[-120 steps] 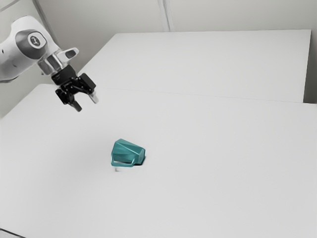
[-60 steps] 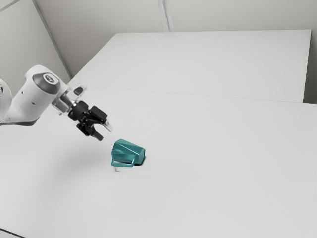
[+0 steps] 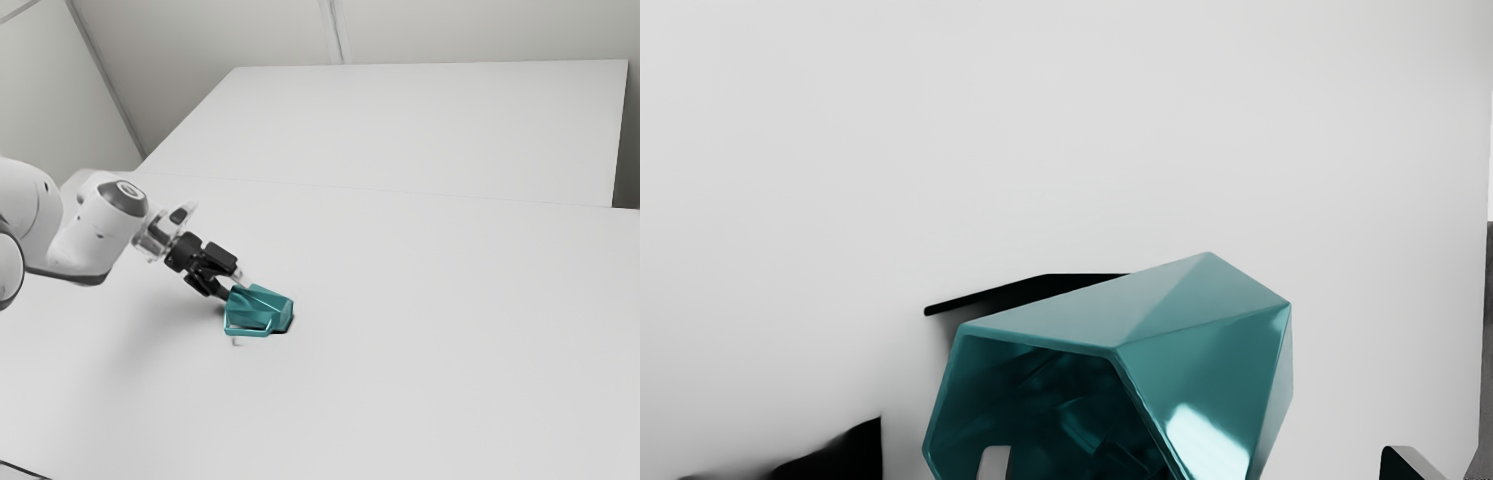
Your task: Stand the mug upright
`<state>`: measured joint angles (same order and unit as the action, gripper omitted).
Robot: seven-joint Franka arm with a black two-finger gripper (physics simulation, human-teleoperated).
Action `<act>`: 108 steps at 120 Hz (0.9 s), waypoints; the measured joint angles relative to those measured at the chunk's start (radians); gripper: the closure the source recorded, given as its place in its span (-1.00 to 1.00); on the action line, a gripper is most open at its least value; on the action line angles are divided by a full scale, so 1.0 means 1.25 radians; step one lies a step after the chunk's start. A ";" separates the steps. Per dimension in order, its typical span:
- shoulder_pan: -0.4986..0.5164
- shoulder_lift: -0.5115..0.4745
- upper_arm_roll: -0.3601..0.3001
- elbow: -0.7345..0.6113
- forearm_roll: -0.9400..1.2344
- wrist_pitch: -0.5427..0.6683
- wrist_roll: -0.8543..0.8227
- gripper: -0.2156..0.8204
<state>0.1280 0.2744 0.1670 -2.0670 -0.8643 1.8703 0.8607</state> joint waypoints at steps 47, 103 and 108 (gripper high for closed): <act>-0.007 -0.002 -0.002 -0.018 -0.057 -0.011 0.069 0.60; -0.032 -0.107 -0.003 -0.017 -0.064 -0.027 0.109 0.90; -0.038 -0.124 -0.003 -0.017 -0.060 -0.028 0.107 0.90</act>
<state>0.0802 0.1194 0.1636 -2.0887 -0.9391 1.8358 0.9951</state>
